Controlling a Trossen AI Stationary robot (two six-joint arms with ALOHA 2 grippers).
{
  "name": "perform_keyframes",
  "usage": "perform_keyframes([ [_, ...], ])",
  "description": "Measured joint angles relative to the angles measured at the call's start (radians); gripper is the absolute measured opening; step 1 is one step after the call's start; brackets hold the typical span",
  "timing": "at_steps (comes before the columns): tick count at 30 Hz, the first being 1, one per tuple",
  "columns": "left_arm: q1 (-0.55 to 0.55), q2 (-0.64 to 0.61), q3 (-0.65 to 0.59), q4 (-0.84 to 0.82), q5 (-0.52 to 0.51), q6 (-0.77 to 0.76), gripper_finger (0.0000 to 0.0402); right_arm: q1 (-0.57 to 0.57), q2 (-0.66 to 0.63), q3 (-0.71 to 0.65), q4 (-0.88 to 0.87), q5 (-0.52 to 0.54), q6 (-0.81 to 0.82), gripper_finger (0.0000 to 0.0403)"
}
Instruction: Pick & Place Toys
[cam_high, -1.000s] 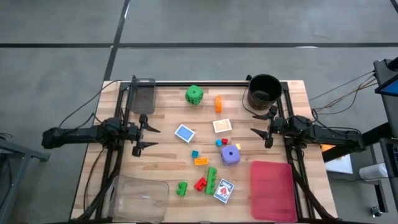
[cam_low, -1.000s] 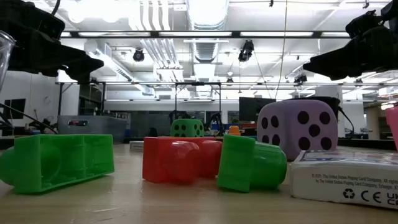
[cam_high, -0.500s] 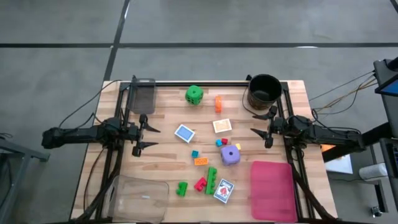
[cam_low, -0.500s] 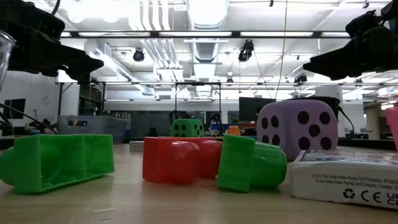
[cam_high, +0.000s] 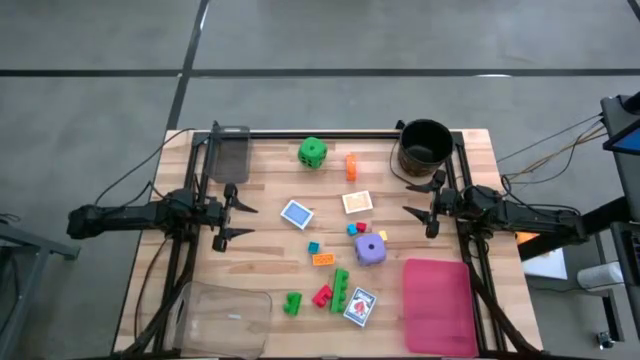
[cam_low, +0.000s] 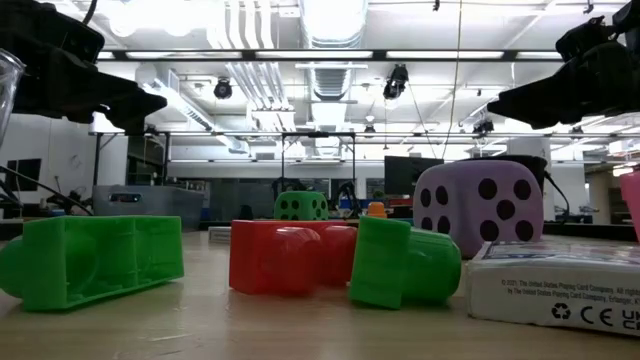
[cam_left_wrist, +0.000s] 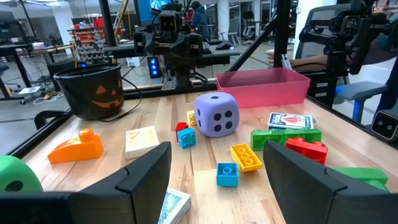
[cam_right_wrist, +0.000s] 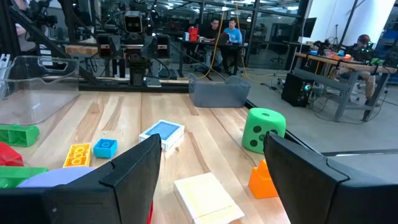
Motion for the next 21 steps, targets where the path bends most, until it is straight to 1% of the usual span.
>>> perform_keyframes([
  [21,0.000,-0.001,0.000,0.012,0.000,0.000,0.0260,0.000,0.000,0.000,0.000,0.000,0.000,0.0281],
])
